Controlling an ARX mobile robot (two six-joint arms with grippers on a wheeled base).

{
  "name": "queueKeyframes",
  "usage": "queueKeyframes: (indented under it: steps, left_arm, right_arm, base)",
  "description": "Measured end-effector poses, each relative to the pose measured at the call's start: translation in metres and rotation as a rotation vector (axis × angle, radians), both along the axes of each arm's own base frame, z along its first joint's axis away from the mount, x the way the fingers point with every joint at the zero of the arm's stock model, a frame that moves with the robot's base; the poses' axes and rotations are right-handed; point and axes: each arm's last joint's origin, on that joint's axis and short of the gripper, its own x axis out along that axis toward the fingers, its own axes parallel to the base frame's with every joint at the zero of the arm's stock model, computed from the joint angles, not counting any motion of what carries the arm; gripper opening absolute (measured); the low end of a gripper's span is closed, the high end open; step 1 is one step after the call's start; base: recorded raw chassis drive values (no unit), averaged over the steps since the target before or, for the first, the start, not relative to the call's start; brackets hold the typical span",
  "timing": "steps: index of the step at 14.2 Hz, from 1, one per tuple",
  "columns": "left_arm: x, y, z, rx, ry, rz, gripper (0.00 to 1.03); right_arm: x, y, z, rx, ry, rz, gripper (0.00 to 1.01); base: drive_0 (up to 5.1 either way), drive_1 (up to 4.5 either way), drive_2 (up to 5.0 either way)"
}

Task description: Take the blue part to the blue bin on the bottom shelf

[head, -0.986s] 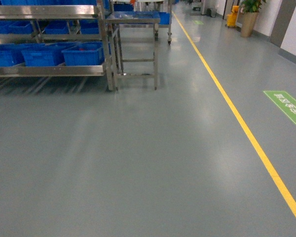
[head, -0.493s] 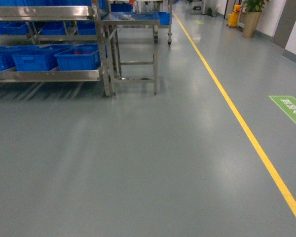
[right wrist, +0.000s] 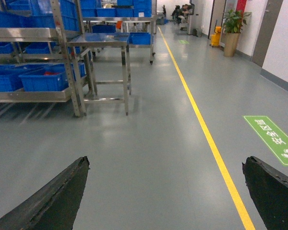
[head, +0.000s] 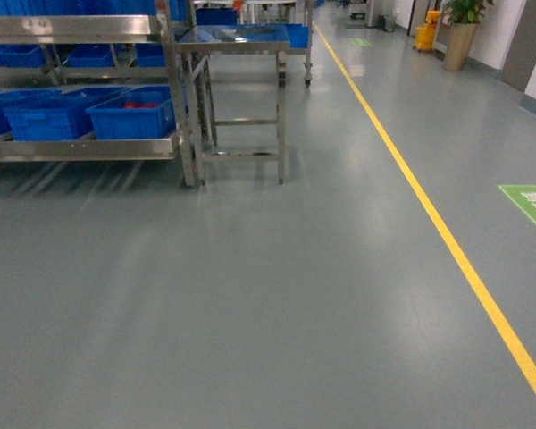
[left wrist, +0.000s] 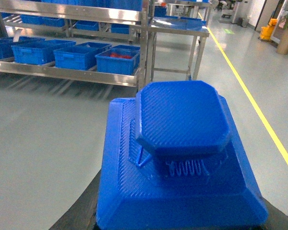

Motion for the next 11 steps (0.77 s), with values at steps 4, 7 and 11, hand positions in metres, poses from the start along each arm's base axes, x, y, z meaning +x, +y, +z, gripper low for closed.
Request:
queueKeyframes:
  steps: [4,7,11]
  left_arm:
    - [0.0000,0.0000,-0.0004,0.001,0.004,-0.002,0.43]
    - [-0.0001,0.0000,-0.0006,0.001,0.006,0.000,0.43]
    - [-0.0001,-0.0001,-0.0003,0.001,0.003,-0.003,0.43]
  right_arm:
    - [0.0000,0.0000,-0.0006,0.000,0.006,0.000,0.98]
    - [0.0000,0.0000,-0.0003,0.000,0.003,0.000,0.98]
    - [0.0000,0.0000,-0.0001,0.000,0.002,0.000,0.98]
  base:
    - [0.0,4.31,-4.3]
    - [0.0,4.28,-4.3]
    - [0.0,4.26,-4.3]
